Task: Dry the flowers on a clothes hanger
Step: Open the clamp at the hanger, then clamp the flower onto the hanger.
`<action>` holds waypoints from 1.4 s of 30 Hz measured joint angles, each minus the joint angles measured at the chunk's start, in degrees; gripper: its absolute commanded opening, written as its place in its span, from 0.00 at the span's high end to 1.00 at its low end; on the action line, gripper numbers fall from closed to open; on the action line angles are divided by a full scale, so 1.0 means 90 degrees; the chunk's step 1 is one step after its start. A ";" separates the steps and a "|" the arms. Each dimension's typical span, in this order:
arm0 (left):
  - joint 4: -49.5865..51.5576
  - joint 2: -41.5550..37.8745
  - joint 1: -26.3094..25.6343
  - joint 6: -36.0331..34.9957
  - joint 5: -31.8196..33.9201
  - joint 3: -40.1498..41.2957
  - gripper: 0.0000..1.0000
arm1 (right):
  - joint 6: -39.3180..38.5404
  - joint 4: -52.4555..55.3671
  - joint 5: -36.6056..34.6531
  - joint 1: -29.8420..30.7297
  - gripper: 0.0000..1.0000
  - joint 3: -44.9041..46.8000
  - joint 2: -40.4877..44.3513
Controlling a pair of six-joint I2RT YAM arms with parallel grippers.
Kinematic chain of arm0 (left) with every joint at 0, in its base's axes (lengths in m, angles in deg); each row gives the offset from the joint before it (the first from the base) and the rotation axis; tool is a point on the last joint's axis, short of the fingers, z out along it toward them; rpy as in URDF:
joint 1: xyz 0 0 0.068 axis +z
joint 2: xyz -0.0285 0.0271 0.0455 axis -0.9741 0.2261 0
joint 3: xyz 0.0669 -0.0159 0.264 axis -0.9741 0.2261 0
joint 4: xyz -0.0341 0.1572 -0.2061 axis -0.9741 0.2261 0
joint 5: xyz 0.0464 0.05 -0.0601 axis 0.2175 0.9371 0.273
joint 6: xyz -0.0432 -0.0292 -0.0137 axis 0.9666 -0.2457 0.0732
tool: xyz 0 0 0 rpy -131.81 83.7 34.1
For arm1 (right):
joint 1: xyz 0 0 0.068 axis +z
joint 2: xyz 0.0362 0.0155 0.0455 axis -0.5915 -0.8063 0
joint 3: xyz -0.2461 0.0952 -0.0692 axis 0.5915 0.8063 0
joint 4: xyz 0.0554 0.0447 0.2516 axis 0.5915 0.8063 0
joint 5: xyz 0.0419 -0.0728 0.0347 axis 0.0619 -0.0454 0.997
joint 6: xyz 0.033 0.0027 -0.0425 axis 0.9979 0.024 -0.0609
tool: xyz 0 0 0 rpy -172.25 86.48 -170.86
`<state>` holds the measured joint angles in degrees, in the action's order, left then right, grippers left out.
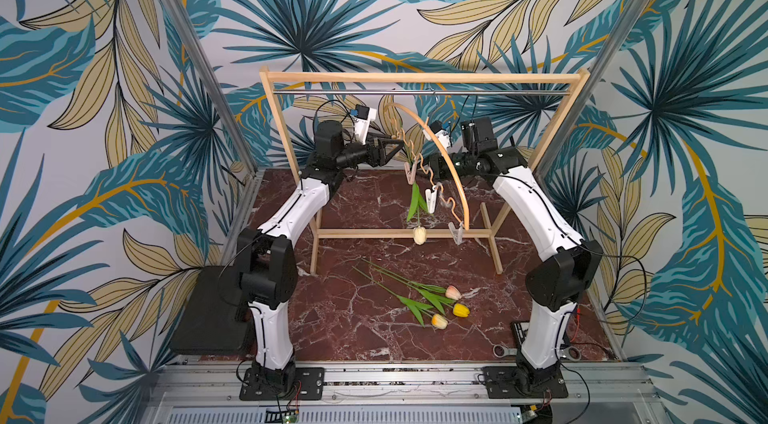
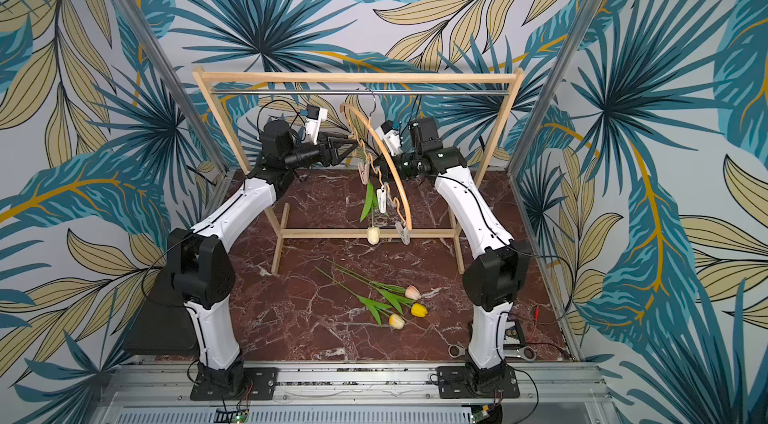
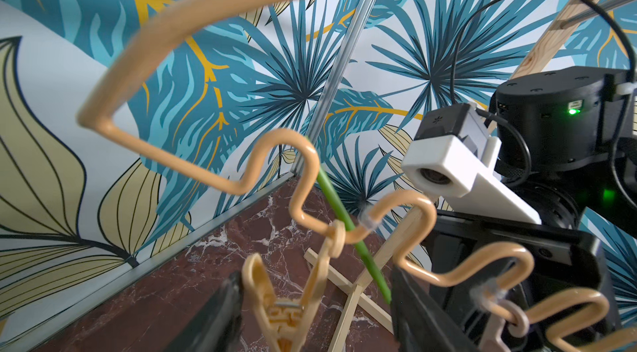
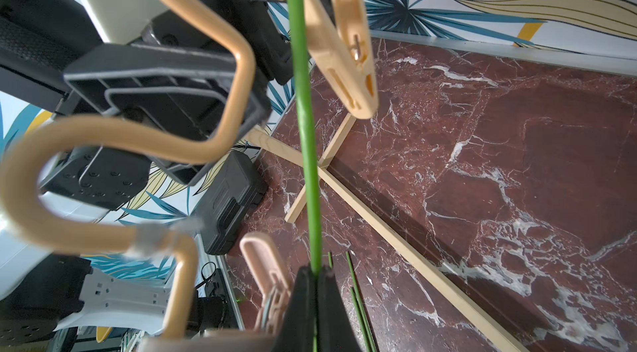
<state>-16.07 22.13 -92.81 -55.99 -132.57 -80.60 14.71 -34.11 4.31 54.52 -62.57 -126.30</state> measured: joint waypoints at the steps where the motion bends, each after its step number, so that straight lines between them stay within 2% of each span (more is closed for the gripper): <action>1: 0.0007 0.0019 -0.0012 -0.0019 0.0000 -0.0022 0.36 | -0.0005 0.0000 -0.0002 0.0007 0.99 0.0000 0.0000; 3: 0.0029 0.0056 -0.0041 -0.0051 0.0000 -0.0046 0.38 | -0.0007 0.0005 0.0000 0.0015 0.99 0.0000 0.0000; 7: 0.0056 0.0087 -0.0066 -0.0053 -0.0005 -0.0046 0.48 | -0.0007 0.0036 -0.0002 0.0019 0.99 0.0007 0.0000; 12: 0.0056 0.0087 -0.0073 -0.0056 -0.0022 -0.0049 0.50 | -0.0007 0.0080 -0.0002 0.0024 0.99 0.0034 0.0000; 23: 0.0046 0.0087 -0.0085 -0.0012 -0.0015 -0.0049 0.67 | -0.0046 0.0114 -0.0012 0.0029 0.99 0.0131 0.0046; 27: 0.0005 0.0087 -0.0107 0.0087 0.0022 -0.0049 0.68 | 0.0034 -0.0049 -0.0187 0.0036 1.00 0.0512 0.0282; 31: -0.0151 0.0087 -0.0112 0.0267 0.0102 -0.0046 0.68 | 0.0539 -0.1008 -0.0544 0.0049 1.00 0.1705 0.0923; 35: -0.0481 0.0087 -0.0136 0.0593 0.0260 -0.0019 0.67 | 0.1411 -0.2336 -0.0828 0.0061 1.00 0.2822 0.1343; 38: -0.0704 0.0087 -0.0165 0.0758 0.0379 0.0058 0.67 | 0.2001 -0.3181 -0.0940 0.0104 1.00 0.3196 0.1299; 42: -0.0903 0.0087 -0.0260 0.0916 0.0483 0.0226 0.67 | 0.2511 -0.3929 -0.0954 0.0192 1.00 0.3211 0.1093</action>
<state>-24.20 22.92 -95.15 -47.75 -128.22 -78.57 37.31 -69.48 -4.28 56.25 -33.68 -116.47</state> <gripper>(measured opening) 0.327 0.063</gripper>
